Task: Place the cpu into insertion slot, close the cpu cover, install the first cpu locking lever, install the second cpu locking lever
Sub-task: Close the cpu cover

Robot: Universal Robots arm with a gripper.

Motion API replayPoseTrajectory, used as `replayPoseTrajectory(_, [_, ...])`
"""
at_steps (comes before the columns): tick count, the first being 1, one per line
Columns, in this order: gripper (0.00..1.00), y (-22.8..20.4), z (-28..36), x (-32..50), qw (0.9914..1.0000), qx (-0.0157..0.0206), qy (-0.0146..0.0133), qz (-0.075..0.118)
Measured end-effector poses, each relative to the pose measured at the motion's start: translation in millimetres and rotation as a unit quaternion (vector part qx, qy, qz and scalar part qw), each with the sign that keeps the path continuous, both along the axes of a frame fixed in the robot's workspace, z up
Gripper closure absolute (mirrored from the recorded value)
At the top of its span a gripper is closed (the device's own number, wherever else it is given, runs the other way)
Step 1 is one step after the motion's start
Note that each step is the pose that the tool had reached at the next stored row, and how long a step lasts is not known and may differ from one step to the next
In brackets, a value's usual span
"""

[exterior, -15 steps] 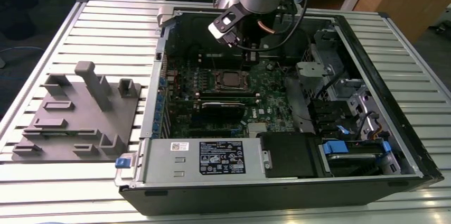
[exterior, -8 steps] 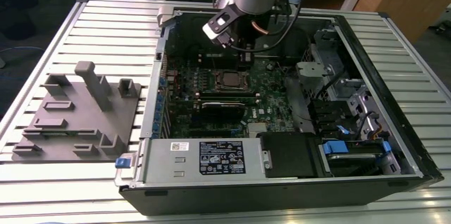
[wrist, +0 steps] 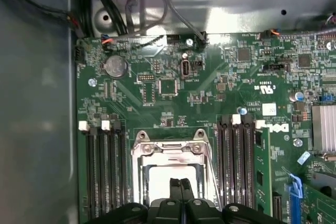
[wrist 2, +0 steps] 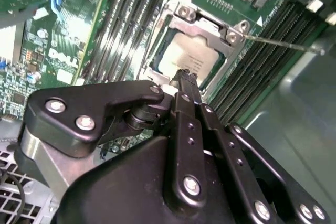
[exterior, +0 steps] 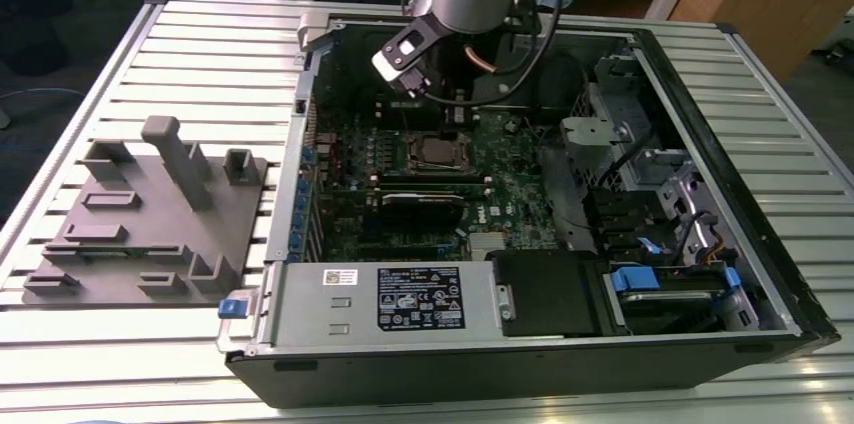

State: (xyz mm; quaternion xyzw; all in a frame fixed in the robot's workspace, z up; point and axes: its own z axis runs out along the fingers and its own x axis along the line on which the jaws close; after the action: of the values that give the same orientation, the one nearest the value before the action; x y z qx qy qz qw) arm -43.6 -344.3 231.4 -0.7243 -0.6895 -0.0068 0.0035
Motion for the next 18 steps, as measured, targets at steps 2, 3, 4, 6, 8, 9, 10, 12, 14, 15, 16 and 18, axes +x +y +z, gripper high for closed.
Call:
replayPoseTrajectory(2, [0.89,-0.7,-1.4,-2.5,1.00000,0.0001,-0.0001,0.000])
replayPoseTrajectory(3, [0.89,-0.7,-2.0,-4.5,1.00000,0.0000,0.0000,0.000])
replayPoseTrajectory(4, [0.89,-0.7,-2.6,-6.6,1.00000,0.0000,0.0000,0.000])
replayPoseTrajectory(6, [0.89,-0.7,-3.2,-8.3,1.00000,0.0000,0.0001,0.000])
replayPoseTrajectory(8, [0.89,-0.7,-3.3,-8.3,1.00000,-0.0001,0.0001,0.000])
replayPoseTrajectory(9, [0.89,-0.7,-3.4,-8.3,1.00000,-0.0001,0.0001,0.000])
replayPoseTrajectory(10, [0.89,-0.7,-3.4,-8.3,1.00000,0.0000,0.0000,0.000])
replayPoseTrajectory(12, [0.89,-0.7,-3.4,-8.3,1.00000,0.0000,0.0001,0.000])
replayPoseTrajectory(14, [0.89,-0.7,-3.5,-8.3,1.00000,0.0000,0.0000,0.000])
replayPoseTrajectory(15, [0.89,-0.7,-3.5,-8.3,1.00000,0.0000,0.0000,0.000])
replayPoseTrajectory(16, [0.89,-0.7,-3.5,-8.3,1.00000,0.0000,0.0000,0.000])
replayPoseTrajectory(18, [0.89,-0.7,-3.5,-8.3,1.00000,0.0000,0.0000,0.000])
